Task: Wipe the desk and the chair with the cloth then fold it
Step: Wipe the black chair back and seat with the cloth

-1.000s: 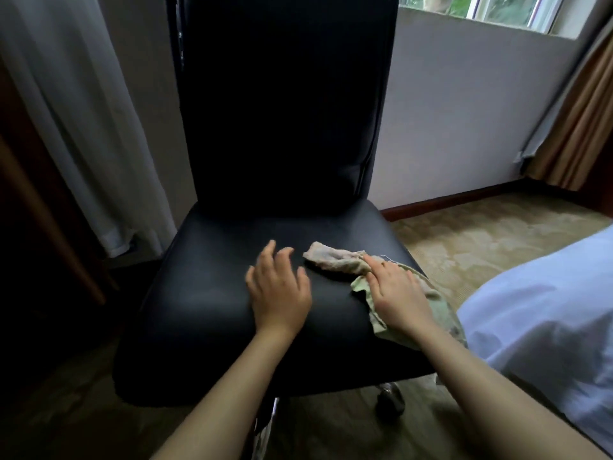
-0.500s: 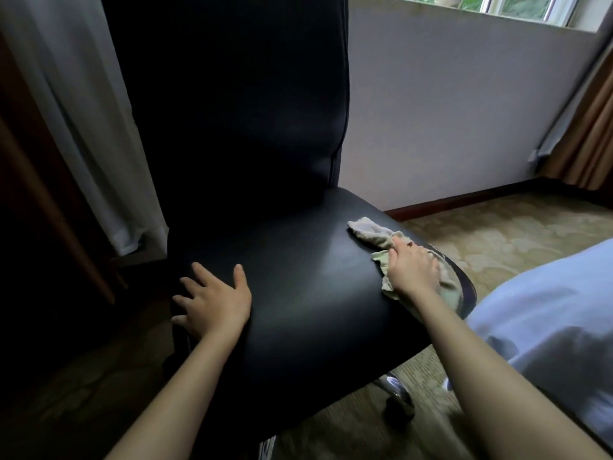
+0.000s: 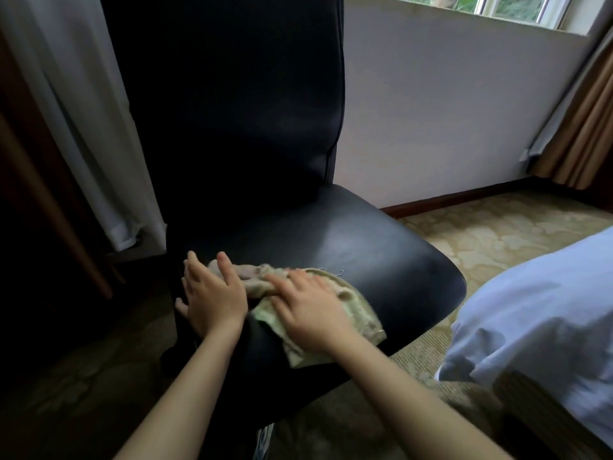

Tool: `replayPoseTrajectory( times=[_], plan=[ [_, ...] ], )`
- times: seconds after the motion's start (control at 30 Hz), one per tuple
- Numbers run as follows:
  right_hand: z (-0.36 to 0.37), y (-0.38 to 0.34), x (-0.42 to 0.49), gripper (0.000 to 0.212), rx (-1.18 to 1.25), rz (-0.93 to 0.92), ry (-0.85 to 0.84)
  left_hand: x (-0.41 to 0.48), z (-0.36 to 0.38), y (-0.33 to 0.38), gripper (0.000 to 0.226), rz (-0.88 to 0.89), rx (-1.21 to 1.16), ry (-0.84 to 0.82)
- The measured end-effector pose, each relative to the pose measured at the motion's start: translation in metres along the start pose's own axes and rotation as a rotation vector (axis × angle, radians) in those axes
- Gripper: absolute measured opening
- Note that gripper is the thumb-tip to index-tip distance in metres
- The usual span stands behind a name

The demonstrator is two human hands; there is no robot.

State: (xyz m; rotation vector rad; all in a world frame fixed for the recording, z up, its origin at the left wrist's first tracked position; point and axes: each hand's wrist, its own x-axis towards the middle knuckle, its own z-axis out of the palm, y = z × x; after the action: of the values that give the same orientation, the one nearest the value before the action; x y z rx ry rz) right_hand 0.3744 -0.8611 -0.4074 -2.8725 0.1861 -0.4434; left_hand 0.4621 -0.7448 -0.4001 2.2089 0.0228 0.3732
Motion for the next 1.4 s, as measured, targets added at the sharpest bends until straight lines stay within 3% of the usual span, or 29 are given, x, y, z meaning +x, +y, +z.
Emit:
replayPoseTrajectory(
  times=[0.23,0.43,0.57,0.77,0.9,1.0,1.13,1.23,1.33,1.4],
  plan=[
    [-0.034,0.158,-0.027,0.070,-0.050,0.433,0.248,0.002,0.001,-0.001,0.062,0.026,0.007,0.002],
    [-0.026,0.154,-0.047,0.060,0.020,0.581,0.430,0.002,-0.003,-0.003,0.056,0.041,-0.035,0.002],
    [0.001,0.091,-0.050,0.054,0.053,0.491,0.490,0.003,-0.006,-0.005,0.052,0.082,-0.076,0.005],
    [0.040,-0.029,-0.062,0.040,0.021,-0.045,0.451,0.013,-0.012,-0.013,0.046,0.108,-0.135,0.011],
    [0.037,-0.017,-0.065,0.043,-0.104,-0.225,0.377,0.023,-0.011,-0.020,0.048,0.203,-0.100,-0.012],
    [0.022,0.030,-0.065,0.044,-0.117,-0.158,0.391,0.033,-0.011,-0.023,0.051,0.241,-0.065,-0.031],
    [0.000,0.110,-0.078,0.043,-0.119,0.113,0.483,0.045,-0.017,-0.025,0.054,0.278,-0.027,-0.062],
    [-0.020,0.144,-0.090,0.046,-0.065,0.353,0.550,0.056,-0.024,-0.021,0.055,0.530,0.187,-0.038],
    [-0.030,0.143,-0.095,0.047,-0.059,0.384,0.556,0.048,-0.031,-0.010,0.058,0.757,0.341,-0.082],
    [-0.030,0.134,-0.091,0.045,-0.071,0.358,0.546,0.030,-0.031,0.002,0.050,0.755,0.303,-0.086]
  ],
)
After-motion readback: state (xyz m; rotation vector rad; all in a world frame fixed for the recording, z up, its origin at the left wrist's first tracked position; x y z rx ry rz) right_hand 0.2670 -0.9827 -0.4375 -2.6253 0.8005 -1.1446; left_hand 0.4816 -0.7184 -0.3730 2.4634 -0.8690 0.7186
